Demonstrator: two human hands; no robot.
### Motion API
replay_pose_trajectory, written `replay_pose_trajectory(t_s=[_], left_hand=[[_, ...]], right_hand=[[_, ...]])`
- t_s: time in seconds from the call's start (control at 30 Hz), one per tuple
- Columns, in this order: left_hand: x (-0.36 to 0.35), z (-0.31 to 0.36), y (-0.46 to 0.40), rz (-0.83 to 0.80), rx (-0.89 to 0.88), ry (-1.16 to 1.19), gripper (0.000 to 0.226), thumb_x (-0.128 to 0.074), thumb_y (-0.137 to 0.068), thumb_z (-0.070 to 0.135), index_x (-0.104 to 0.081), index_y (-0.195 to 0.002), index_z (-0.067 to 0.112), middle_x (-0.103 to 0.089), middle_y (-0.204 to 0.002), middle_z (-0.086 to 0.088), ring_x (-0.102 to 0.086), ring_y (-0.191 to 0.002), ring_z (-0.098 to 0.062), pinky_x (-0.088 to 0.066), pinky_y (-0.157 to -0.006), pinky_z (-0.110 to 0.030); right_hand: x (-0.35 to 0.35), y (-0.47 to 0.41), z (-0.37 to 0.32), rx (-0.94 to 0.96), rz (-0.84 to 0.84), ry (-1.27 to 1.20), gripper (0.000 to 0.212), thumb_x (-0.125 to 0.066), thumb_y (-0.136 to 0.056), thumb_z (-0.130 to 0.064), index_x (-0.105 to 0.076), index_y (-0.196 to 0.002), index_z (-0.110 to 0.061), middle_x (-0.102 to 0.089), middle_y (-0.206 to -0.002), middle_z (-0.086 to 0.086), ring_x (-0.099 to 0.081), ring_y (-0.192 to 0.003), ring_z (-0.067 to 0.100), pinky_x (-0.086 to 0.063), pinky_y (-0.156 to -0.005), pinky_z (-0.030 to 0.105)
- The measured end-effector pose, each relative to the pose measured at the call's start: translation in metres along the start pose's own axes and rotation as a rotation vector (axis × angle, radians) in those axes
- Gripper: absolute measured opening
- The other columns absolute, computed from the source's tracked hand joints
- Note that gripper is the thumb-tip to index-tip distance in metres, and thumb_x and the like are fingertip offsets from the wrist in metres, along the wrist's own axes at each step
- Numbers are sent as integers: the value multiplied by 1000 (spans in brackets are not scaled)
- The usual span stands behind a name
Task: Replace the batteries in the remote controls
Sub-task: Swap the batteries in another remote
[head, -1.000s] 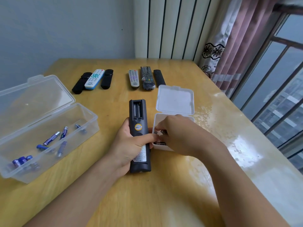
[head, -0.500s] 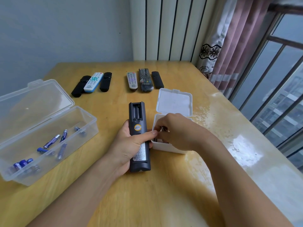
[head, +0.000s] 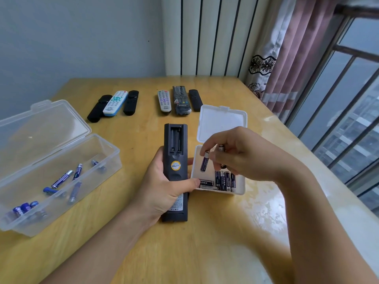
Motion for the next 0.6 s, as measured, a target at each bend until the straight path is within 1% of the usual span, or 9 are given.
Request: replay_pose_trajectory(t_s=[0.07,0.13,0.2,0.3,0.4,0.47,0.53,0.6], left_hand=[[-3,0,-1,4,-18,-14,67,-86,-64,-6,-59,-117,25,-77,-108,-3,-76,-95,-21,-62,-77,-30],[-4,1,-2,12,-11,-14,62,-83,-61,2,-60,-115,23,-78,-105,-3,-76,-89,-21,-62,-73,-31],[-4,0,-3,19,-11,-19,60,-82,-60,4,-61,-113,23,-77,-103,-4,-75,-86,-24,-62,-71,-33],[-3,0,-2,13,-35,-41,59,-83,-60,4,-62,-112,25,-77,-106,-4,-75,-93,-29,-64,-78,-40],[-2,0,-1,-4,-50,-67,59,-83,-61,3,-62,-112,25,-77,-108,-3,-75,-94,-26,-63,-79,-39],[-2,0,0,-11,-45,-78,57,-84,-63,4,-61,-113,23,-77,-106,-2,-75,-86,-23,-63,-73,-35],[-2,-1,-2,-4,-25,-61,53,-86,-69,2,-61,-112,19,-77,-99,0,-69,-67,-20,-59,-62,-29],[-3,-2,-3,9,-1,-36,43,-83,-78,-1,-60,-111,16,-75,-89,1,-64,-58,-18,-55,-58,-25]], right_hand=[[-1,0,2,-11,20,32,13,-61,-98,-17,-73,-99,-23,-72,-68,-8,-57,-47,5,-44,-47,16],[-5,-2,1,-5,38,139,12,-64,-96,-17,-75,-98,-20,-72,-69,-8,-62,-56,-1,-45,-51,13],[-8,-3,0,3,53,172,11,-64,-95,-17,-75,-94,-19,-72,-67,-7,-61,-56,-3,-45,-52,13],[-7,-2,-1,14,51,132,10,-66,-94,-18,-75,-90,-20,-72,-65,-8,-60,-53,-1,-42,-49,12],[-4,1,-2,25,37,112,10,-66,-93,-19,-75,-90,-23,-72,-66,-9,-66,-59,3,-47,-50,17],[-8,0,-3,35,52,183,11,-66,-91,-19,-76,-89,-23,-71,-67,-8,-64,-61,4,-49,-52,20],[-15,-5,-5,4,76,300,9,-68,-92,-21,-76,-94,-21,-69,-73,-7,-58,-61,6,-52,-59,28],[-20,-8,-6,-69,56,358,13,-73,-90,-26,-71,-100,-19,-62,-76,-8,-49,-64,0,-51,-61,28]])
Point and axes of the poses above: each hand's wrist, its own y-axis away from the middle knuckle, its own x-axis out of the back of the hand, z = x × y, the point moved 1 cm from there along -y, towards the middle knuckle
